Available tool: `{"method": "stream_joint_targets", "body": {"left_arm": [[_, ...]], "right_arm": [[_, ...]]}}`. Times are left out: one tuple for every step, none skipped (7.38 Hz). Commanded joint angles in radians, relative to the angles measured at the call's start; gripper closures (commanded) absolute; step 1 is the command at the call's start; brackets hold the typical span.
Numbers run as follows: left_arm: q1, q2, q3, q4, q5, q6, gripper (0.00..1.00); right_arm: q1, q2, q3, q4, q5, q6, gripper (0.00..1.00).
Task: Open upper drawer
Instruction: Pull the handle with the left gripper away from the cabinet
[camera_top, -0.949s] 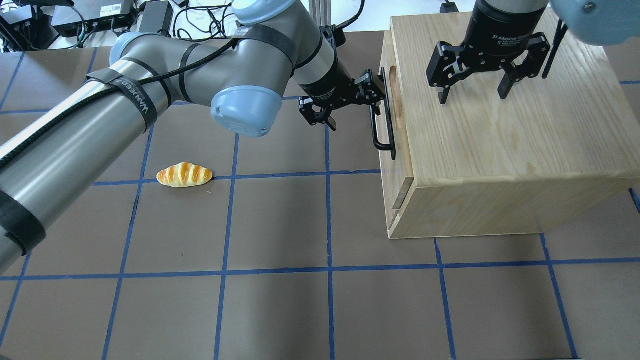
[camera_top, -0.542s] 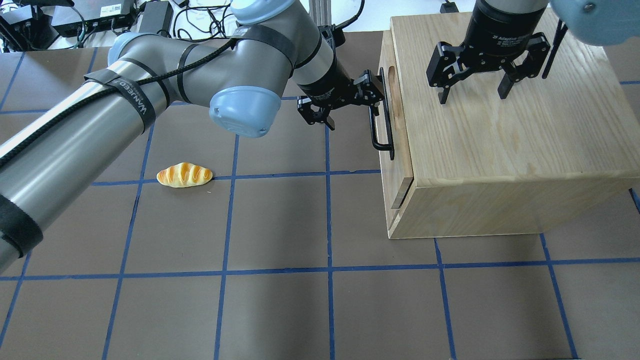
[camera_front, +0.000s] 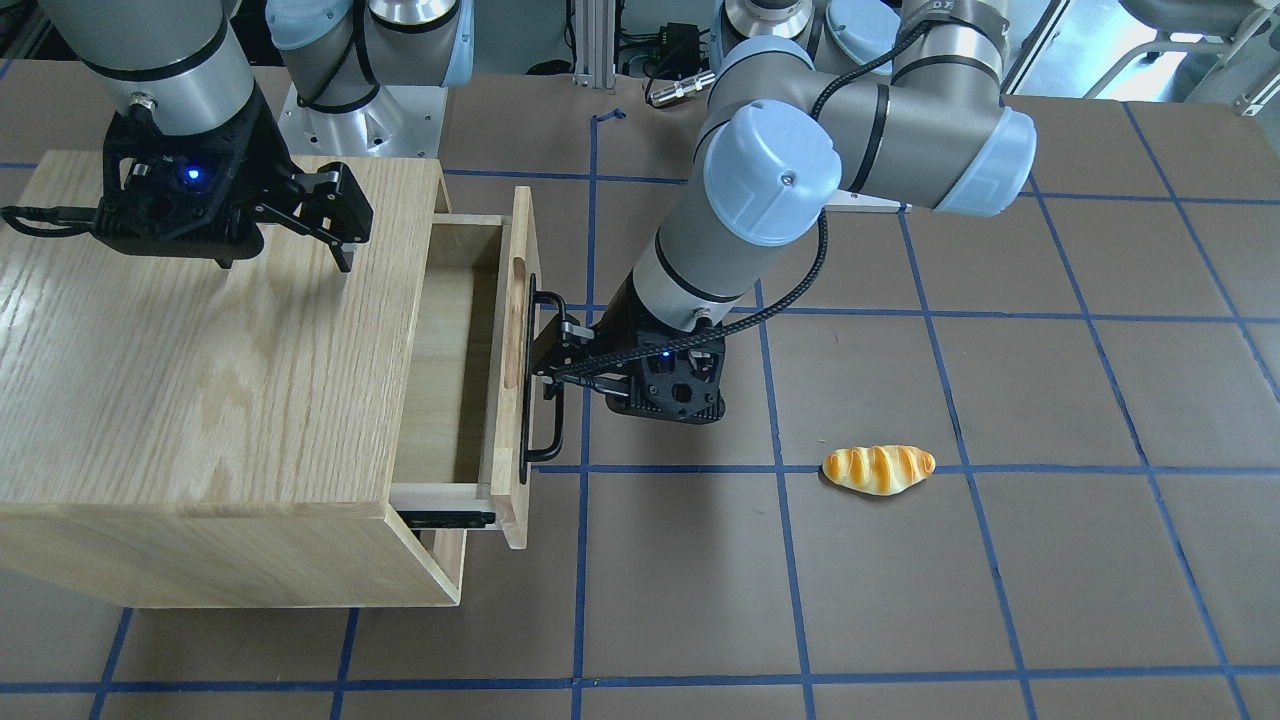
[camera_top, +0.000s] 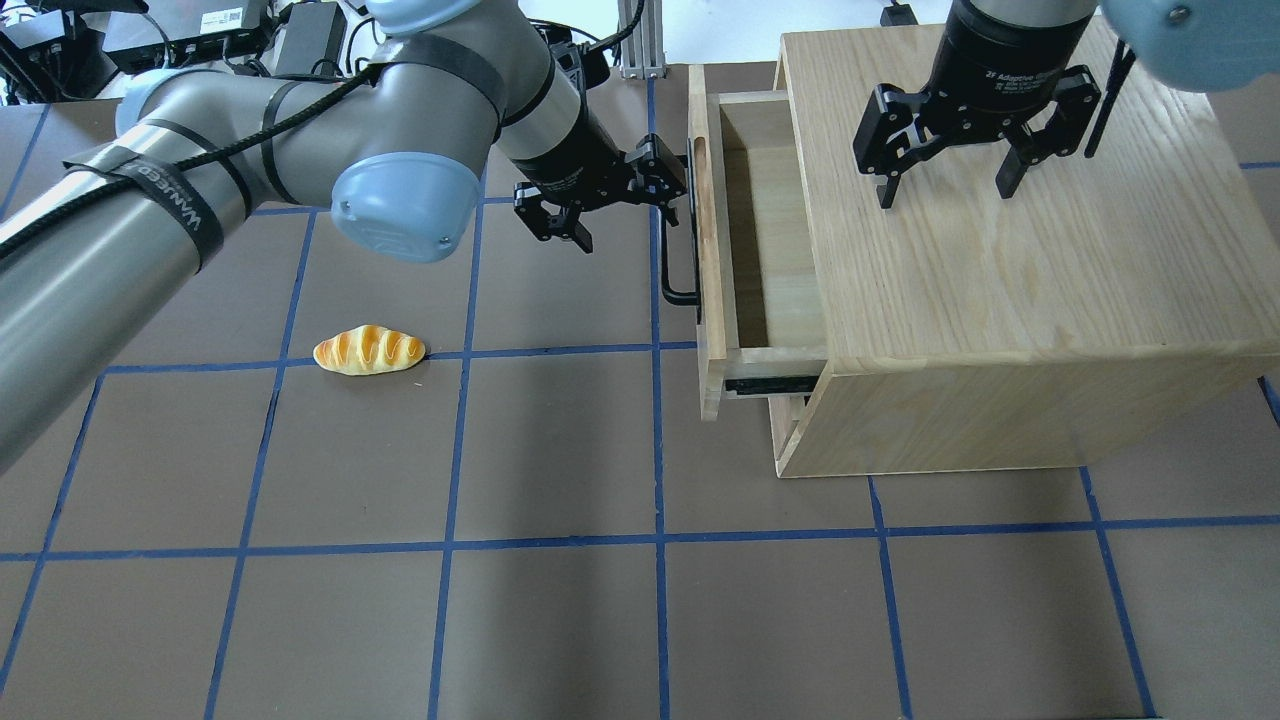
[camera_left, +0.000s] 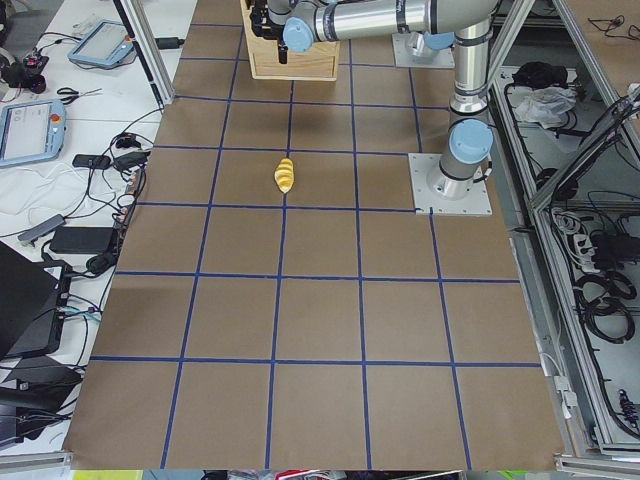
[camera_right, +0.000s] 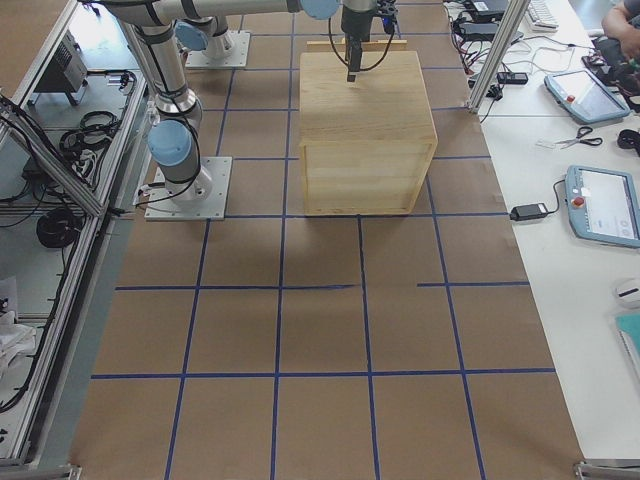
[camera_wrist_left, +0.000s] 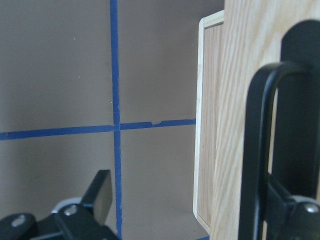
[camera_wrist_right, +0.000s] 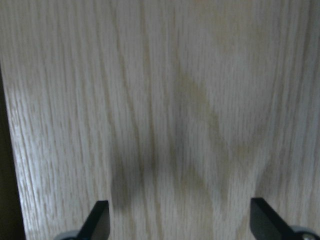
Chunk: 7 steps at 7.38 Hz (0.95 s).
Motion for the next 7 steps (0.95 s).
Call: {"method": "stream_joint_targets", "body": {"left_arm": [[0.043,0.021,0.004,-0.048,-0.002,0.037,0.00],[0.059,0.023,-0.004,-0.056,-0.001,0.041,0.00],[0.067,0.024,-0.005,-0.063,0.002,0.045,0.00],[0.099,0.032,-0.004,-0.097,0.007,0.088,0.00],[0.143,0.035,-0.002,-0.134,0.005,0.117,0.00],[0.165,0.045,-0.001,-0.160,0.005,0.120,0.00],[0.174,0.056,-0.001,-0.172,0.005,0.124,0.00]], "right_arm": [[0.001,0.000,-0.001,0.000,0.000,0.001,0.00],[0.001,0.000,-0.001,0.000,0.000,-0.001,0.00],[0.001,0.000,0.001,0.000,0.000,-0.001,0.00],[0.001,0.000,-0.001,0.000,0.000,-0.001,0.00],[0.001,0.000,0.001,0.000,0.000,-0.001,0.00],[0.001,0.000,0.001,0.000,0.000,-0.001,0.00],[0.001,0.000,-0.001,0.000,0.000,-0.001,0.00]]}}
